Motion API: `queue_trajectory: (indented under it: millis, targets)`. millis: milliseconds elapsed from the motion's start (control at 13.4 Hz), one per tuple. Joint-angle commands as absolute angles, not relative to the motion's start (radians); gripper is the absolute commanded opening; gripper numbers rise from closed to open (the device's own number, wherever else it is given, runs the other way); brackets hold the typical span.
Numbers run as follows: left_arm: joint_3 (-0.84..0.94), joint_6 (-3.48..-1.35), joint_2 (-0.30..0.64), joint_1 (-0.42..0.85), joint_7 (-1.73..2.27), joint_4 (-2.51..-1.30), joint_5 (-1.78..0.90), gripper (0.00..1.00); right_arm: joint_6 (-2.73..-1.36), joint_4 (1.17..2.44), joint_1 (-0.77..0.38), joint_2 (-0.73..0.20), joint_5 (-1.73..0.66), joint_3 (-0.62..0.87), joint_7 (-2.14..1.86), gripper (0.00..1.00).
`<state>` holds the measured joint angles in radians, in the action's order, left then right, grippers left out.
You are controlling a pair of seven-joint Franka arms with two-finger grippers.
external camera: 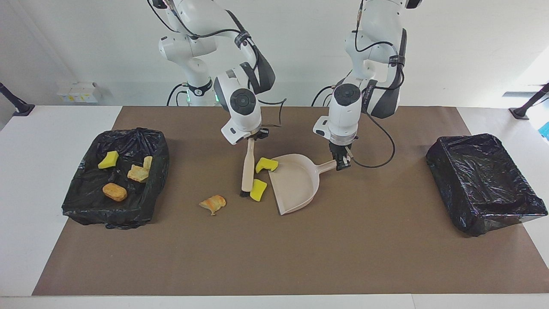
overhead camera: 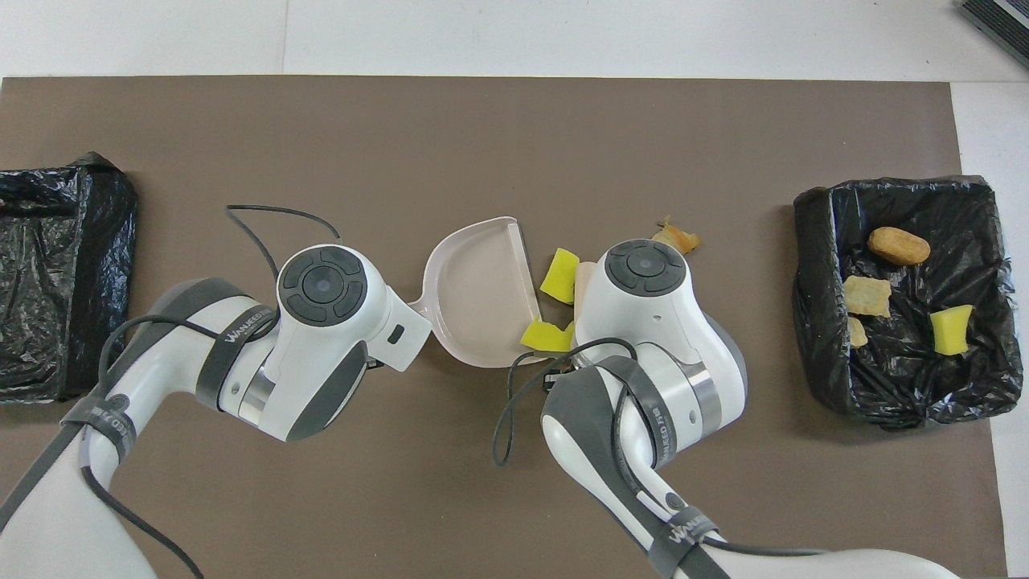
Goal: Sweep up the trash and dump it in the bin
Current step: 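Sweep the yellow sponges with the right gripper into the dustpan held by the left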
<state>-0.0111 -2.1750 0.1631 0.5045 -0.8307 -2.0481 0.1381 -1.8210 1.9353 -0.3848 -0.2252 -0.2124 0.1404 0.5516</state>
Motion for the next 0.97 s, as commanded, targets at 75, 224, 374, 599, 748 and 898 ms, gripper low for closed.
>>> queue_trajectory:
  millis: [75,224,374,599,748,898]
  targets:
    - [-0.015,-2.253,0.147,0.505,-0.825,-2.08,0.164,0.0,-1.862,1.868,-0.405,-0.279,-0.311,0.144,0.574,0.0]
    - [-0.015,-2.293,0.143,0.497,-0.88,-2.104,0.161,0.0,-1.858,1.827,-0.426,-0.296,-0.321,0.144,0.574,0.0]
    - [-0.014,-2.313,0.144,0.486,-0.891,-2.108,0.155,0.0,-1.838,1.783,-0.431,-0.314,-0.334,0.144,0.575,0.0]
    - [-0.014,-2.312,0.144,0.471,-0.907,-2.108,0.152,0.0,-1.764,1.755,-0.431,-0.316,-0.284,0.144,0.575,0.0]
    - [-0.014,-2.315,0.146,0.466,-0.903,-2.111,0.117,0.0,-1.666,1.701,-0.42,-0.318,-0.235,0.144,0.574,0.0]
    - [-0.015,-2.318,0.146,0.466,-0.91,-2.111,0.106,0.0,-1.582,1.631,-0.419,-0.339,-0.224,0.143,0.574,0.0]
